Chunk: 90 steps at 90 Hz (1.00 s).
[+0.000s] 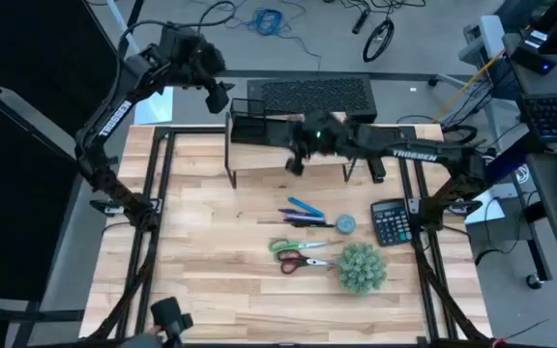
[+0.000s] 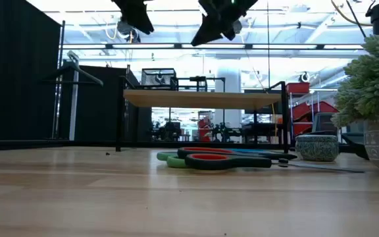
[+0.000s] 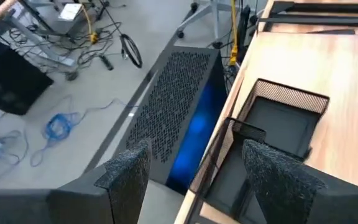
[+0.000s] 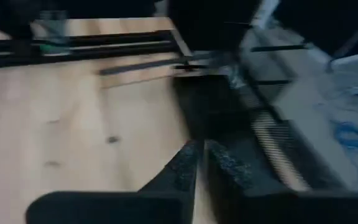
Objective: Pick and place office supplies into organizer
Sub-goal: Adjust the wooden shelf
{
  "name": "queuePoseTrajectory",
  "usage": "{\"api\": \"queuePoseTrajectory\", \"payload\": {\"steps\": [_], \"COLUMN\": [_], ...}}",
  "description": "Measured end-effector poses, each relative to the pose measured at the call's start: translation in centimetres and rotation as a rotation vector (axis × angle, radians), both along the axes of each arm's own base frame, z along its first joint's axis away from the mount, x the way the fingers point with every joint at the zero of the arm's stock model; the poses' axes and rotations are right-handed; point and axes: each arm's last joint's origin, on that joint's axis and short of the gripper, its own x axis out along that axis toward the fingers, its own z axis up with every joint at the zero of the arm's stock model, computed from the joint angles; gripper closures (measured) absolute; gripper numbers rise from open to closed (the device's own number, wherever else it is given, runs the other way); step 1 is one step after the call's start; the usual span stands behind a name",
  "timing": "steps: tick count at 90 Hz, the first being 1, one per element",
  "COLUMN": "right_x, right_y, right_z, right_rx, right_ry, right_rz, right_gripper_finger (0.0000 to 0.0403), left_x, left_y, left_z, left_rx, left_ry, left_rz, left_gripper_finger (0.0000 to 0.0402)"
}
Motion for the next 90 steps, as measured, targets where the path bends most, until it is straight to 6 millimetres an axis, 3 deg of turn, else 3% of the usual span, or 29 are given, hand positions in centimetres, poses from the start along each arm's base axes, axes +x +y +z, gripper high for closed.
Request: {"api": "queuePoseTrajectory", "payload": {"steps": [33,39,47,59,78,90], "right_x": [-2.7,-3.4,-4.3,-4.3,-1.5,-0.3], "right_y": [-6.4,-6.8,-5.9,-3.3,0.8,2.3], "right_z": [0.0,-0.2,-0.2,-1.1,-8.1,-10.6], "right_rx": [-0.007,0.000,0.023,0.154,0.170,0.123], "right_ry": [-0.001,0.046,0.137,0.222,0.303,0.245], "right_rz": [-0.184,-0.190,-0.091,0.128,0.256,0.293], "right_gripper_finger": [0.0226,0.0214,0.0211,0.0238,0.0336,0.0395], "left_x": [-0.2,-0.2,0.0,0.0,0.4,0.8], "left_y": [2.3,2.4,2.1,1.7,1.3,1.0], "left_z": [-0.9,-1.0,-1.2,-1.5,-1.6,-1.5], "left_rx": [-0.014,-0.019,-0.039,-0.069,-0.076,-0.072], "left_ry": [-0.008,-0.004,0.013,0.038,0.045,0.043], "left_rz": [0.039,0.039,0.031,0.024,0.006,-0.011], "left_gripper_finger": [0.0160,0.0160,0.0160,0.0160,0.0160,0.0160]}}
